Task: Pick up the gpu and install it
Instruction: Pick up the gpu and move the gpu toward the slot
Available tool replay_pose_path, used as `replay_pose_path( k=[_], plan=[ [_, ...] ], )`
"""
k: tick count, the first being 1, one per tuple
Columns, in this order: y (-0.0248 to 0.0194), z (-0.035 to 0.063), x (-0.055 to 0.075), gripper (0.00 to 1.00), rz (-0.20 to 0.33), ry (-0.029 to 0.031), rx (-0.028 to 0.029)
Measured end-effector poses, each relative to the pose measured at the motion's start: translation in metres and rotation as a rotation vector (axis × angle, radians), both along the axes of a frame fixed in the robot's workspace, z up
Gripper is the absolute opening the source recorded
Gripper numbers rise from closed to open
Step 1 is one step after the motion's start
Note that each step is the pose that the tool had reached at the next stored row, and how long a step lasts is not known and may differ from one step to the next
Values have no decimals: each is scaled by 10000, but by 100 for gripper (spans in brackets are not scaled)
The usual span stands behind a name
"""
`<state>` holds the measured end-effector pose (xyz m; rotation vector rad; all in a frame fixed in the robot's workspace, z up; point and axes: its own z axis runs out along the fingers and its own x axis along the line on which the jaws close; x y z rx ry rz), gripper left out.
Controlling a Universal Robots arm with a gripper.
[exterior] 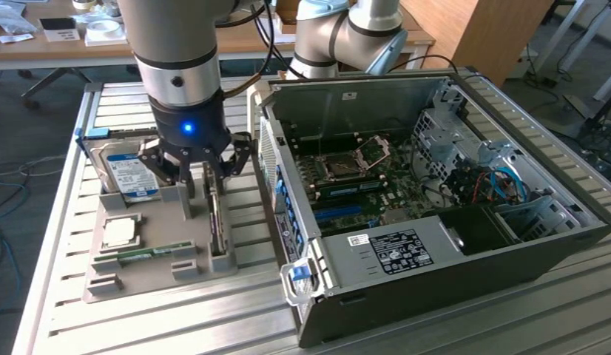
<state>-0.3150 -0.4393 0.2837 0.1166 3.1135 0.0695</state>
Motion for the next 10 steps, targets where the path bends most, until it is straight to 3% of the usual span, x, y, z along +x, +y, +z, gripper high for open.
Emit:
replay_pose_path(
  k=[10],
  plan=[
    [0,-9,1,47,0,0,3]
  ],
)
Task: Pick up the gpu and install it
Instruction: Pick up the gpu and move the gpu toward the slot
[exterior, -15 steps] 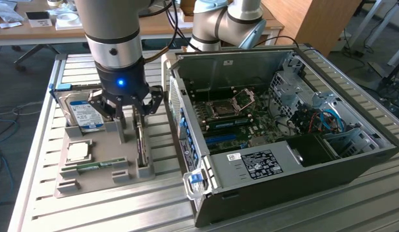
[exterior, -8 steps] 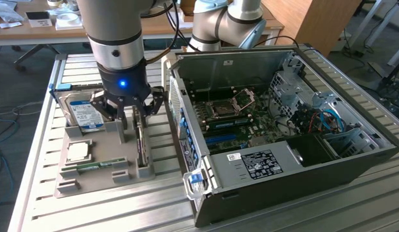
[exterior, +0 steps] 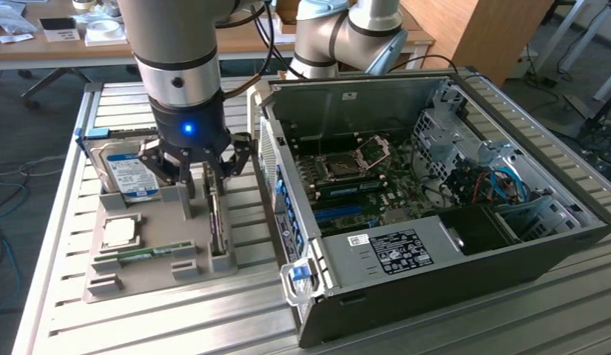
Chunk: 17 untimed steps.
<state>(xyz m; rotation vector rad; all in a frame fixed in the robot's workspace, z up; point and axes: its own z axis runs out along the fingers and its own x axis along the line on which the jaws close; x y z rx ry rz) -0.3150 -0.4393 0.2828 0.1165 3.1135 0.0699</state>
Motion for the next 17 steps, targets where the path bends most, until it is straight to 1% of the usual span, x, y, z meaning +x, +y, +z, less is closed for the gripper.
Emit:
replay_pose_path(
  k=[13,17],
  plan=[
    [0,-60,0,47,-1,0,3],
    [0,-60,0,47,-1,2,3]
  ],
)
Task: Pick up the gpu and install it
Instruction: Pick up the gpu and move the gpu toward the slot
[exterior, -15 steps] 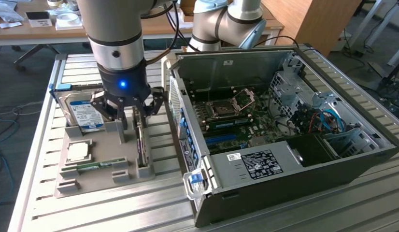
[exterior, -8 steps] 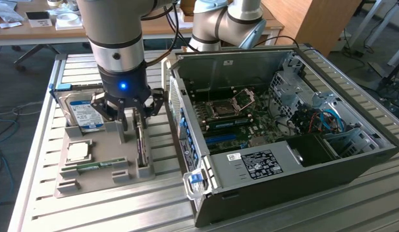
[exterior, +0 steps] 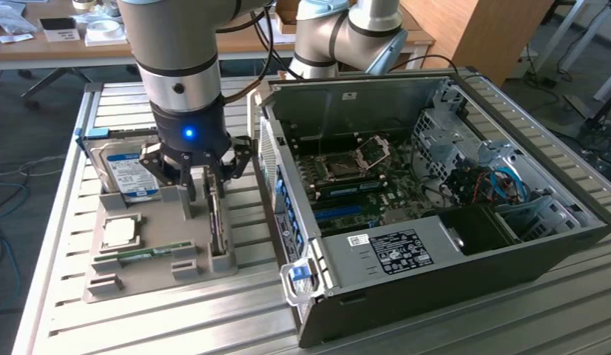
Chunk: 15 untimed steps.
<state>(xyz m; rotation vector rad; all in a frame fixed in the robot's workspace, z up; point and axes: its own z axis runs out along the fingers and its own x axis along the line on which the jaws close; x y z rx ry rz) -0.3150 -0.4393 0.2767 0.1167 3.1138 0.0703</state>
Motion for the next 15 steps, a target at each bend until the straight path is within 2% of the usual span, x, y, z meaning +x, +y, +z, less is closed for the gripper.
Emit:
replay_pose_path(
  k=[15],
  plan=[
    [0,-15,0,47,1,-1,1]
  ],
)
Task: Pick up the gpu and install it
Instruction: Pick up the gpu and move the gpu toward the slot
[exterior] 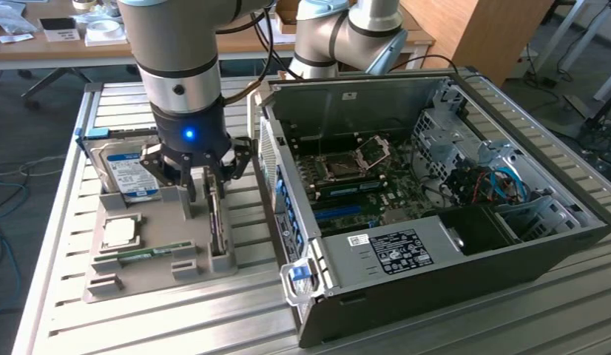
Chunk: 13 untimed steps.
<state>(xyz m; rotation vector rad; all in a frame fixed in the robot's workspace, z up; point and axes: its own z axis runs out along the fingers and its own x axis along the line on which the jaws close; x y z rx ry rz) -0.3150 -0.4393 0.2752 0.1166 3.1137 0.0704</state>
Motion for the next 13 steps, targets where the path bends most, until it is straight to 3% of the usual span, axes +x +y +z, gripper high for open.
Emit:
replay_pose_path(
  k=[13],
  plan=[
    [0,-12,0,47,0,0,0]
  ],
)
